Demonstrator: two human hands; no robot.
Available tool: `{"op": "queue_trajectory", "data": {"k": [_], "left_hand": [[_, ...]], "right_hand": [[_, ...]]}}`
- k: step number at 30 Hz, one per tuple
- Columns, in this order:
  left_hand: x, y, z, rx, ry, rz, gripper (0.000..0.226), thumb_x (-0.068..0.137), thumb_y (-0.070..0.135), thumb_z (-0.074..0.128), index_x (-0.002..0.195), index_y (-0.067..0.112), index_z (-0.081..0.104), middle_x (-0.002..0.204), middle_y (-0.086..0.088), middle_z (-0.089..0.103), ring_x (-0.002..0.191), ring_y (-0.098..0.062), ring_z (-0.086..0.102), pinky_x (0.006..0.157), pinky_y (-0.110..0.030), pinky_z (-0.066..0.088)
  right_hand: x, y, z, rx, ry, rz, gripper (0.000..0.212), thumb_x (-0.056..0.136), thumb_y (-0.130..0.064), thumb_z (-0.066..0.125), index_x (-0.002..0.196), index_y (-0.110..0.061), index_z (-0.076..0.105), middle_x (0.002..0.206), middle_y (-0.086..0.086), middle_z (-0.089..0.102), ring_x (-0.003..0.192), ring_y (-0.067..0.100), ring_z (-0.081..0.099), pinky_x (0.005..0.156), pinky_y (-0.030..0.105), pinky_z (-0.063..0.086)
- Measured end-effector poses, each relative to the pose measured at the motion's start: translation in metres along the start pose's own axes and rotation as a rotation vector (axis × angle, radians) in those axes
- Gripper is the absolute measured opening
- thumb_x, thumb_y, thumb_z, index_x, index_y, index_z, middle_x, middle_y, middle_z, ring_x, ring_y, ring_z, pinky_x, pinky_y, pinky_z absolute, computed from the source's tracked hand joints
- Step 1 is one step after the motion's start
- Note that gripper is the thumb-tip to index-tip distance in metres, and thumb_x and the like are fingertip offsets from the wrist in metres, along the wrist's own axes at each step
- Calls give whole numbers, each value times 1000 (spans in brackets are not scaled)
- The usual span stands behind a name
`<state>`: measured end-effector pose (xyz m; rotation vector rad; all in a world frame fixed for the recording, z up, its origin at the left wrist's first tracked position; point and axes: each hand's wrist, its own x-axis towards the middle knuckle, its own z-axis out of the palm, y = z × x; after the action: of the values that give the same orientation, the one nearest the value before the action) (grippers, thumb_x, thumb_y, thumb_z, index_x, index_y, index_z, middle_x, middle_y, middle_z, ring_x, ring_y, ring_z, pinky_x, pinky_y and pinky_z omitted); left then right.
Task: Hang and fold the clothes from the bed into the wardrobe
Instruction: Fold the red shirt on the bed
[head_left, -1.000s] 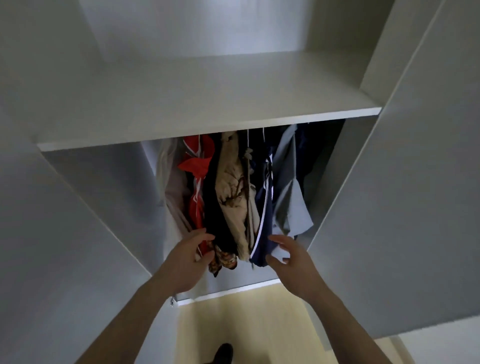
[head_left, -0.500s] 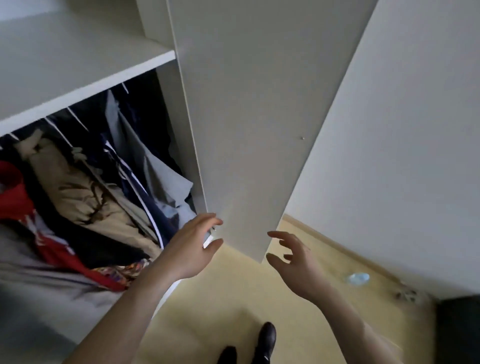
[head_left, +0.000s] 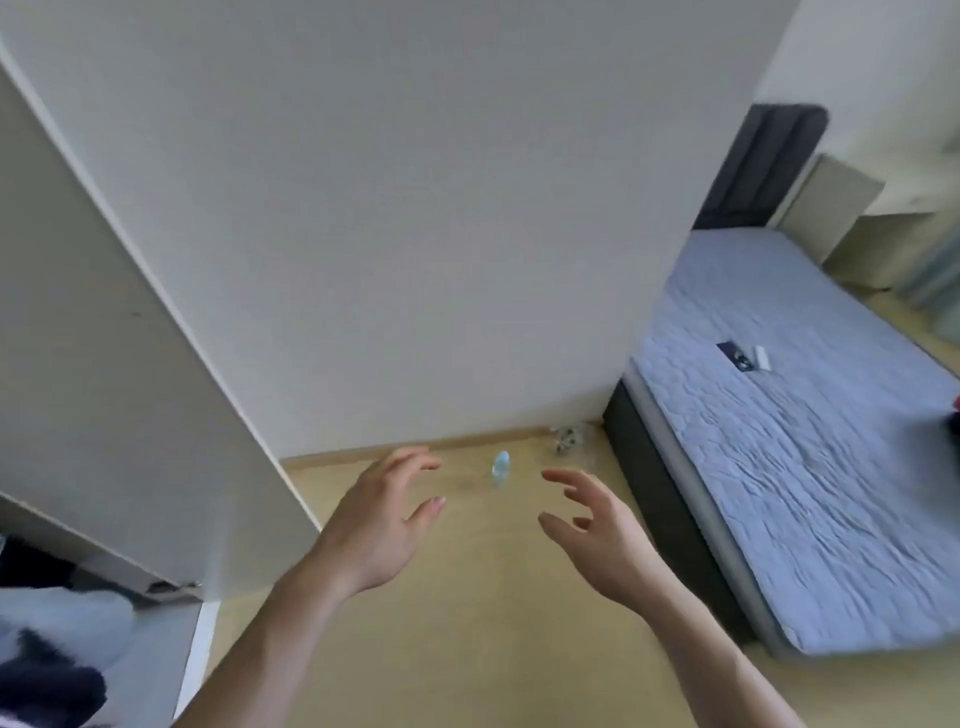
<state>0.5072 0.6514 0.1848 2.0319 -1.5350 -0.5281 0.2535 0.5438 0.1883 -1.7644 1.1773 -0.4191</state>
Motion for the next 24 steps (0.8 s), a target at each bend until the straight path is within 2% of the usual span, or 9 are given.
{"op": "queue_trajectory", "data": {"k": [2,4,7,10,12,16,18,21,24], "left_hand": [[24,52,32,-8,-28,85,36,96,36,67,131,32,60,144,15,51,134,-6,48,112,-23,36],[41,108,70,-33,-75,157,34,96,36,67,130,32,61,143,17,51,132,-5,50,109,-21,37],[58,190,129,-64,-125,256,35,96,37,67,131,33,61,146,20,47,129,-3,51,108,-21,38],[70,258,180,-90,-182,348,35,97,35,65,132,34,60,148,20,45,134,0,45,114,-21,34],[80,297,209,-96,-222,402,35,97,35,65,132,33,60,148,19,45,135,-1,43,116,-21,32],[105,366,259,-68,-298,496,37,97,36,64,134,33,60,148,20,45,136,-1,41,116,-20,30],[123,393,281,-51,-335,531,37,97,37,64,134,33,59,148,19,46,137,-2,41,118,-24,31],[154,426,314,-31,-378,561,39,96,39,64,134,35,59,148,20,45,138,0,40,118,-24,32],[192,454,352,-46,-430,587,38,96,39,64,134,37,58,148,23,44,138,2,39,114,-25,38]], "right_hand": [[-17,28,-48,8,49,18,41,94,-31,71,124,-55,56,118,-35,49,115,-7,53,77,0,39],[-34,61,-101,17,116,35,41,94,-30,71,124,-55,56,124,-34,51,119,-11,51,82,1,40],[-55,111,-177,11,228,61,42,94,-30,71,130,-49,59,129,-29,54,124,-6,51,92,14,44],[-78,151,-239,18,285,131,40,94,-37,70,129,-52,56,117,-36,47,121,2,52,83,16,44],[-91,173,-276,6,329,148,39,95,-40,68,128,-54,55,117,-35,47,121,2,51,85,19,43],[-105,213,-344,14,426,173,38,97,-36,68,130,-50,56,129,-27,52,125,2,50,97,24,43],[-108,231,-372,19,470,178,37,97,-34,68,129,-49,57,136,-21,55,128,3,49,102,26,45],[-109,259,-410,35,516,202,38,97,-34,69,130,-49,57,139,-20,54,130,3,49,107,33,48],[-106,291,-451,26,562,233,40,95,-36,70,130,-49,57,140,-23,53,130,0,48,108,32,47]]}}
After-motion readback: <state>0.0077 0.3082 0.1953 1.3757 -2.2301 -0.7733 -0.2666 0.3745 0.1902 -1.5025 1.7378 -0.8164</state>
